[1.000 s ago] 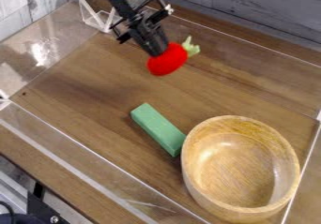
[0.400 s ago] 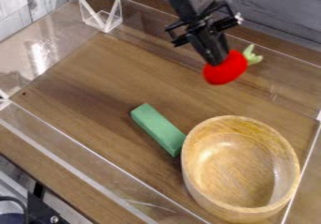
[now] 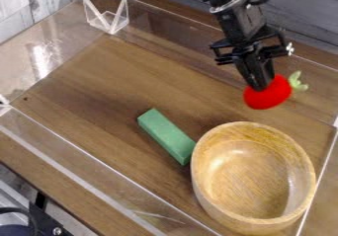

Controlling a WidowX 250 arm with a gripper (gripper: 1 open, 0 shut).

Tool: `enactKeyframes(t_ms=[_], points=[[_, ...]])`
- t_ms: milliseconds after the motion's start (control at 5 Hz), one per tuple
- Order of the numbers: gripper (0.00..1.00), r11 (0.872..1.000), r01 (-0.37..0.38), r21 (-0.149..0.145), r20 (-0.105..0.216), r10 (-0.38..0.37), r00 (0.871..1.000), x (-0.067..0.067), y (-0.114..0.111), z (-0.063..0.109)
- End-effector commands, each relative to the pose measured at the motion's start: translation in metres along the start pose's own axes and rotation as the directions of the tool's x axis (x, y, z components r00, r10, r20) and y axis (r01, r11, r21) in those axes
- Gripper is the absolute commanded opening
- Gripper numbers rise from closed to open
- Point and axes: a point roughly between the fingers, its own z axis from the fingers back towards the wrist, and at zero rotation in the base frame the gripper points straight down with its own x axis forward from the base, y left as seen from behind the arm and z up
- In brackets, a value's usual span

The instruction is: Move the red object to the right side of the table

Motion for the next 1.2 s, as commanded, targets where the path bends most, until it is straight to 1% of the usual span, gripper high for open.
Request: enactKeyframes(t_ms=[0, 200, 400, 600, 800, 1000], points=[[0.0, 0.991, 0.112, 0.072, 0.002, -0.112, 0.994, 0.009, -0.001, 0.008], [0.0, 0.99, 0.061, 0.124, 0.017, -0.064, 0.998, 0.01, 0.012, -0.003], [0.0, 0.987, 0.009, 0.158, 0.045, -0.017, 0.999, 0.009, 0.024, -0.013], [0.0, 0.982, 0.027, 0.185, 0.025, -0.032, 0.999, 0.009, 0.028, -0.019], [0.0, 0.974, 0.048, 0.219, 0.003, -0.05, 0.999, 0.008, 0.032, -0.025], [0.0, 0.965, 0.058, 0.255, -0.015, -0.056, 0.998, 0.013, 0.033, -0.032]])
